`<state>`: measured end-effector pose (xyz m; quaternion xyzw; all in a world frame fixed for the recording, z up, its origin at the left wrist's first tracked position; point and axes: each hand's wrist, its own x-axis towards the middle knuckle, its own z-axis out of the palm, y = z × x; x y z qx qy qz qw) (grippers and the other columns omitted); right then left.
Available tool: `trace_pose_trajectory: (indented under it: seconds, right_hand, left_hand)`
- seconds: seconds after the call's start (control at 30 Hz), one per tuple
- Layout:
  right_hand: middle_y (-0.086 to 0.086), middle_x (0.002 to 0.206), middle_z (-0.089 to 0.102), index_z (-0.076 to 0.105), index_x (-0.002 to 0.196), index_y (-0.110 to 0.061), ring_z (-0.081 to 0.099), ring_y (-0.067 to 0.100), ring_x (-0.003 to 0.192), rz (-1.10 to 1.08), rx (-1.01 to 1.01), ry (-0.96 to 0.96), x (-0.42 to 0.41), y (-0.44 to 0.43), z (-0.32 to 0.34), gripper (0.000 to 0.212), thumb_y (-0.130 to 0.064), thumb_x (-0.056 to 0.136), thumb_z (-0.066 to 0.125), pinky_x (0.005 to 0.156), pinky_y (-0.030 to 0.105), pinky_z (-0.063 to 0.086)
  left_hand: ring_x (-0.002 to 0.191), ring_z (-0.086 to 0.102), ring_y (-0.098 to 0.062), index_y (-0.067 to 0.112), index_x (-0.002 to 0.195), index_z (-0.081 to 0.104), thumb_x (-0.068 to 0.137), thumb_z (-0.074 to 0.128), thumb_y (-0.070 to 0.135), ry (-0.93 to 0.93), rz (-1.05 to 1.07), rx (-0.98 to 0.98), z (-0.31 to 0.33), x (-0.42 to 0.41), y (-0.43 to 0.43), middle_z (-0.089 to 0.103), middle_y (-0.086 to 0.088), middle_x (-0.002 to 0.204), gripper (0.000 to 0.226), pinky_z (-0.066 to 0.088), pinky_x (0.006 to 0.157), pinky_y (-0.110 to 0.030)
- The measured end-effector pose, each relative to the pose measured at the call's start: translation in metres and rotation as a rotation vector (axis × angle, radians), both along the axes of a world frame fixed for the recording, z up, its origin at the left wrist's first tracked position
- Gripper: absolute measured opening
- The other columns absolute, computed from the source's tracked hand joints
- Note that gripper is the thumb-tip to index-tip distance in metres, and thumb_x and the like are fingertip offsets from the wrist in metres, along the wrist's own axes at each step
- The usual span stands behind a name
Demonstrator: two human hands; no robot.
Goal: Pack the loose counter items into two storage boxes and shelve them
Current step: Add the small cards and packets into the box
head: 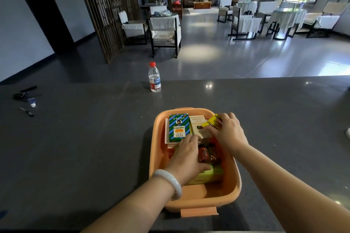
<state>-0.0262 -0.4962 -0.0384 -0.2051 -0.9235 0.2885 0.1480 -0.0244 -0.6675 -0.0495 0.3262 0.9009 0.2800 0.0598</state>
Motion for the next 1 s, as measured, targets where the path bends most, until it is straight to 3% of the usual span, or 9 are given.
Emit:
trace_pose_trajectory:
  seconds: [0.2,0.33,0.43,0.67,0.77,0.87,1.0]
  right_hand:
    - [0.004,0.113,0.049,0.054,0.123,-0.012,0.045,0.025,0.119,-0.005,0.04,0.033,0.005,-0.01,0.005,0.06,-0.052,0.08,0.07,0.093,0.037,0.041]
    - [0.005,0.112,0.049,0.054,0.119,-0.01,0.047,0.026,0.117,0.005,0.024,0.033,0.002,-0.029,0.015,0.061,-0.051,0.078,0.072,0.09,0.036,0.042]
    - [0.003,0.107,0.049,0.053,0.112,-0.008,0.05,0.024,0.11,0.046,-0.044,0.002,0.0,-0.047,0.019,0.059,-0.049,0.075,0.074,0.086,0.035,0.044]
    - [0.002,0.112,0.059,0.058,0.108,-0.016,0.053,0.013,0.088,0.197,-0.118,-0.084,0.001,-0.057,0.012,0.048,-0.047,0.075,0.074,0.064,0.019,0.036]
    - [0.001,0.12,0.059,0.057,0.126,-0.013,0.058,0.02,0.105,0.191,-0.294,-0.067,0.002,-0.042,0.019,0.055,-0.042,0.081,0.073,0.083,0.027,0.047]
    - [0.015,0.129,0.051,0.055,0.128,-0.007,0.045,0.032,0.121,-0.022,-0.112,-0.009,0.002,-0.012,0.023,0.048,-0.037,0.09,0.061,0.101,0.04,0.038]
    - [0.019,0.133,0.043,0.045,0.13,-0.001,0.037,0.036,0.124,-0.109,-0.056,-0.083,0.007,0.004,0.006,0.047,-0.034,0.097,0.049,0.101,0.044,0.034]
  left_hand:
    - [0.131,0.039,-0.015,0.018,0.137,0.038,0.078,0.079,0.038,0.013,0.067,0.091,0.016,-0.011,-0.006,0.043,0.003,0.136,0.075,0.036,0.111,-0.034]
    - [0.146,0.019,-0.019,0.014,0.152,0.02,0.075,0.081,0.039,0.008,0.105,0.119,0.022,-0.016,-0.002,0.024,-0.002,0.155,0.1,0.019,0.118,-0.031]
    - [0.148,0.012,-0.018,0.015,0.154,0.012,0.076,0.08,0.035,0.018,0.112,0.121,0.02,-0.016,-0.003,0.016,0.0,0.158,0.106,0.014,0.12,-0.03]
    - [0.142,0.026,-0.017,0.014,0.152,0.023,0.076,0.08,0.04,0.023,0.114,0.091,0.013,-0.01,-0.024,0.026,0.002,0.146,0.099,0.028,0.118,-0.032]
    - [0.142,0.026,-0.014,0.016,0.151,0.024,0.079,0.077,0.04,0.034,0.091,0.08,0.016,-0.008,-0.04,0.024,0.005,0.147,0.092,0.03,0.116,-0.029]
    - [0.133,0.034,-0.008,0.02,0.147,0.03,0.079,0.077,0.038,-0.012,0.022,0.016,0.024,-0.008,-0.06,0.028,0.009,0.142,0.084,0.035,0.109,-0.022]
    - [0.123,0.043,-0.004,0.025,0.144,0.033,0.076,0.08,0.04,-0.095,-0.109,-0.203,0.029,-0.009,-0.074,0.035,0.013,0.136,0.084,0.042,0.104,-0.025]
